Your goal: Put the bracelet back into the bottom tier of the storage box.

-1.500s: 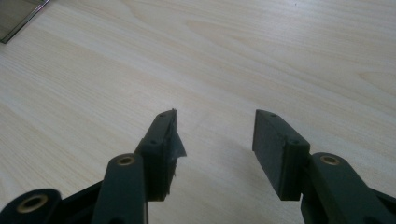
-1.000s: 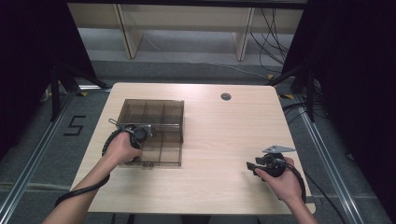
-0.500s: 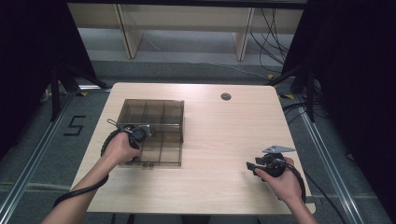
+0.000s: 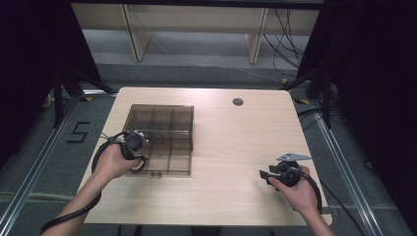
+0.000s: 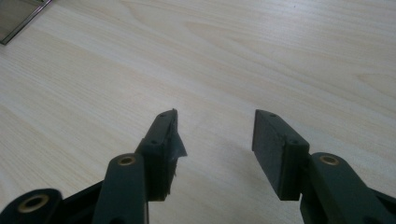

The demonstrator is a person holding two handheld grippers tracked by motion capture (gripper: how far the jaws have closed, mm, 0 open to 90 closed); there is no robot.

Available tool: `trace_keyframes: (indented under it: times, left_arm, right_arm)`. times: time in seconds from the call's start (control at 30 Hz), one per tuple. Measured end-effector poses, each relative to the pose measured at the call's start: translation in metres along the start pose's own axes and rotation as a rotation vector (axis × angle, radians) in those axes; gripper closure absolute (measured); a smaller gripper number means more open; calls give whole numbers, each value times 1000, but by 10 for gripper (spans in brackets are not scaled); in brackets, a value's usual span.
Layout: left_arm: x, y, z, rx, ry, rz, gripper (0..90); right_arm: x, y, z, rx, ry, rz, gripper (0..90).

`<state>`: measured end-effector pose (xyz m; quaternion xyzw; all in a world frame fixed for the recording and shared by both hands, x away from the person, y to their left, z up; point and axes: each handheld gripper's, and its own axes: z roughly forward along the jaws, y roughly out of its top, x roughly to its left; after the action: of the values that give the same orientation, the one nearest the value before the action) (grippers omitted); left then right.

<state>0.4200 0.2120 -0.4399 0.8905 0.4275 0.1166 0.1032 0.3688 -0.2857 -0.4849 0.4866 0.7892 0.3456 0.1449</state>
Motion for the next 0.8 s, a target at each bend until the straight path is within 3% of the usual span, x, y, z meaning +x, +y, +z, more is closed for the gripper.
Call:
trace_keyframes:
  times: [0.03, 0.33, 0.37, 0.57, 0.63, 0.67, 0.73, 0.8]
  left_arm:
    - [0, 0, 0, 0, 0, 0, 744]
    - [-2, -33, -13, -84, 19, -7, 667]
    - [-3, -35, -13, -92, 19, -16, 658]
    - [-5, -54, -15, -139, 38, -50, 570]
    - [-6, -57, -15, -148, 33, -62, 556]
    - [-7, -61, -15, -140, 34, -45, 543]
    - [-7, -69, -13, -145, 15, -49, 525]
    - [-8, -79, -11, -150, 14, -61, 516]
  right_arm:
    - [2, 1, -1, 13, 2, 23, 514]
    - [2, 1, 0, 15, 10, 25, 514]
    - [3, 1, -1, 26, 8, 43, 514]
    - [3, 1, -1, 23, 5, 44, 514]
    - [3, 1, -1, 22, 10, 45, 514]
    - [2, 1, 0, 10, 9, 22, 514]
    - [4, 0, 0, 7, 19, 53, 514]
    - [3, 0, 0, 3, 18, 45, 513]
